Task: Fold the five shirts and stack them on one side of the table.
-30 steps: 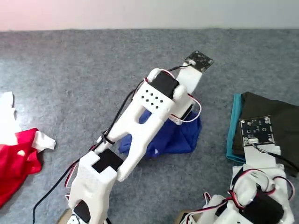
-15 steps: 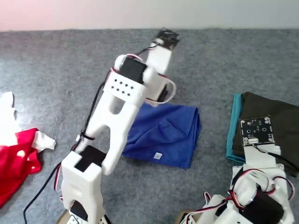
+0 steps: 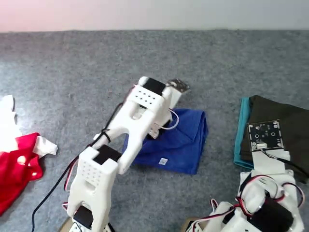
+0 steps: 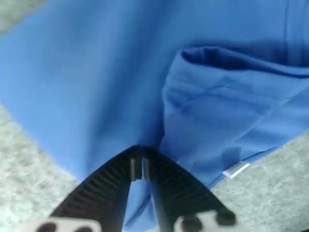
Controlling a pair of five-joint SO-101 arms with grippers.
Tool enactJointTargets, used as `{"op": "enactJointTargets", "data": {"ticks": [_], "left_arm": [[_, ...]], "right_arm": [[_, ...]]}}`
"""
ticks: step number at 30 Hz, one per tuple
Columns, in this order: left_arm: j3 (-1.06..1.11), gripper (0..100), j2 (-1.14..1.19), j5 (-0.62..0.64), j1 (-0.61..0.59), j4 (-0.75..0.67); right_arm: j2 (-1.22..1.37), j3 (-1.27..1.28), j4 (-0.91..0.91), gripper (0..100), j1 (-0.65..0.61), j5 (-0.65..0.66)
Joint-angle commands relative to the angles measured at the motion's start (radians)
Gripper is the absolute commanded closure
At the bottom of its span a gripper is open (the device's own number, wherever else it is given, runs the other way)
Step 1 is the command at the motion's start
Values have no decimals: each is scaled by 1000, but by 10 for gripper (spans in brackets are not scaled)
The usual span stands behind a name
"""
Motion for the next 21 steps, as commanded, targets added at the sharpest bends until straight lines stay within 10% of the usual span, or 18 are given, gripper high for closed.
{"op": "enactJointTargets", "data": {"ticks": [1, 12, 21], "left_arm": [[-4, 987, -17, -3, 86, 25], [216, 987, -255, -8, 356, 25], [163, 987, -376, -9, 201, 23]], "right_arm": [[-4, -5, -8, 989, 10, 8], [-4, -5, -13, 989, 10, 9], [-4, -5, -16, 989, 10, 9]]}}
